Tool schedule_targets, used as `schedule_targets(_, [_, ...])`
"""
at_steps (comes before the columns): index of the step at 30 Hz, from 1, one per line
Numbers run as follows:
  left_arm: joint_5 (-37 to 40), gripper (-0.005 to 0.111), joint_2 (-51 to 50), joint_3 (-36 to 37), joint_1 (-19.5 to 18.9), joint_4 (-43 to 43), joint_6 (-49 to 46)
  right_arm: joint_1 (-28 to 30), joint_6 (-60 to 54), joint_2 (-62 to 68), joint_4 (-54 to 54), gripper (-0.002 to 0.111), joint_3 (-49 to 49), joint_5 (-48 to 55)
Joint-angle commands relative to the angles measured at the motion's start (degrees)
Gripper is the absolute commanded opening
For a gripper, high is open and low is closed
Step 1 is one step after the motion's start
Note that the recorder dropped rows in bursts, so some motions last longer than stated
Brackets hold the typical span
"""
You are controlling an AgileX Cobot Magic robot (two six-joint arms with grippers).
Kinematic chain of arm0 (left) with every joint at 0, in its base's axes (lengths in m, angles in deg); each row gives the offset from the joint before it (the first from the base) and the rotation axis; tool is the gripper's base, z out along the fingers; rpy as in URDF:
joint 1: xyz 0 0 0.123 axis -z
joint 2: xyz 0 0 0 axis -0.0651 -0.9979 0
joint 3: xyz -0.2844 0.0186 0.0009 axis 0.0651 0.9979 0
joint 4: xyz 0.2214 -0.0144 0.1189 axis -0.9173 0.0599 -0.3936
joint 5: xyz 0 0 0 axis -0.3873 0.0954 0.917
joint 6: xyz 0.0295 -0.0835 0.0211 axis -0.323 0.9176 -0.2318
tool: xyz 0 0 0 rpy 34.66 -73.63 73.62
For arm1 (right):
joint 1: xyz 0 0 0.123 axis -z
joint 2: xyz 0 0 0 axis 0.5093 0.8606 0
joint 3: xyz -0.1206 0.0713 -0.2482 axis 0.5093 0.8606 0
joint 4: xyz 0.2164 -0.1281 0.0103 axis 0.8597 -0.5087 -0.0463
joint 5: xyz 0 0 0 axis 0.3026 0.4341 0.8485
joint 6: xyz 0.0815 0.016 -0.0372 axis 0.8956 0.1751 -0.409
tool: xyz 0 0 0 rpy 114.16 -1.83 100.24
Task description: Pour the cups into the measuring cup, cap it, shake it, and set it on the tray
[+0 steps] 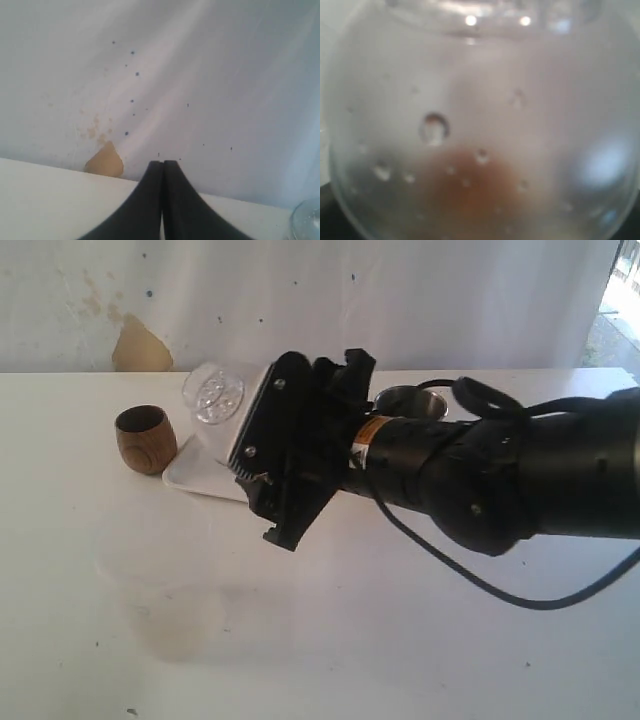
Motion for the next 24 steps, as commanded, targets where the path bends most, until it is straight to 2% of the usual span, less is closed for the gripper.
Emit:
schedule_targets(1, [2.00,0.000,3.55,6.73,0.01,-2.07,4.49,-0.61,-8.92,2.23,-0.61,0.000,-3.29,-6.20])
schedule_targets(6, [6.77,0.000,4.29,11.63,0.01,-2.07,5.83,-0.61,-17.63,4.86,-0.61,0.000,-5.38,-7.31])
schedule_targets(10, [8.89,0.000,4.29,12.52,0.01,-2.07,5.87,-0.61,-24.51,6.57,-0.61,0.000,-6.91,-8.07])
schedule_targets(13, [7.64,0.000,4.29,12.52,0.01,-2.07,4.38,-0.61,-29.22,7.56,-0.61,0.000,-7.58,-8.18])
schedule_targets(19, [-1.13,0.000,4.29,12.52,0.01,-2.07,-2.24,-0.61,-35.66,8.05,-0.61,0.000,-7.58,-10.68])
schedule_targets(24, [-3.38,0.000,4.29,12.52,0.01,-2.07,-2.99,-1.33,-39.56,8.05,-0.61,0.000,-7.58,-15.00])
